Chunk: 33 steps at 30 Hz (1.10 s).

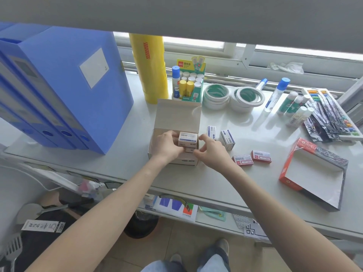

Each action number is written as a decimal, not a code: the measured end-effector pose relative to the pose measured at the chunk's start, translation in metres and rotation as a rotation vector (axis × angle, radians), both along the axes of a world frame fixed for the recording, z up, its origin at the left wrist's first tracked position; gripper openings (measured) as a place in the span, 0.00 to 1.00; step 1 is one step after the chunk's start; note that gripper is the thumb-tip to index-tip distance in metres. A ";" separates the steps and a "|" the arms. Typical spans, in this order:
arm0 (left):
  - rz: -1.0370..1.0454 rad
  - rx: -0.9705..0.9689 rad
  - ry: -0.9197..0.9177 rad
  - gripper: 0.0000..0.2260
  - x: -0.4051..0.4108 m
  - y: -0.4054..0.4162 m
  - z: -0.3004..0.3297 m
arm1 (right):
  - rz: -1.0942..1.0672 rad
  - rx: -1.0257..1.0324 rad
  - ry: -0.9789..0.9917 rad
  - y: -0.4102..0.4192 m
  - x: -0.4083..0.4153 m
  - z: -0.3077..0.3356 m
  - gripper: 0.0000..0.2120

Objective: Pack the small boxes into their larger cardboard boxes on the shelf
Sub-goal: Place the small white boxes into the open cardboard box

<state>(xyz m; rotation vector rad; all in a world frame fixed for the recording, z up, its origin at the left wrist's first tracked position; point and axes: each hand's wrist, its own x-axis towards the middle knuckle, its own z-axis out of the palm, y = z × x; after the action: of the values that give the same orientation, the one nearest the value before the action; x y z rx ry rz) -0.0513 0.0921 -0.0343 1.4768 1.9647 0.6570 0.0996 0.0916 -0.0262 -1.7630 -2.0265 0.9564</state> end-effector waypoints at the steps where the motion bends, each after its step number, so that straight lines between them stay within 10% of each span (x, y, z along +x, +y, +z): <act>1: -0.023 -0.007 -0.005 0.19 -0.001 0.000 0.002 | -0.004 -0.003 0.009 0.001 0.000 0.000 0.20; 33: -0.115 0.047 0.099 0.16 0.001 0.000 -0.002 | -0.048 0.060 0.008 0.006 -0.001 -0.007 0.18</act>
<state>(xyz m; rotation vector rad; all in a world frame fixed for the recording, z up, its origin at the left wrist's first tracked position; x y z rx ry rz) -0.0503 0.0920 -0.0368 1.6665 1.9320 0.5944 0.0984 0.0977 -0.0335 -1.7656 -1.9782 0.8781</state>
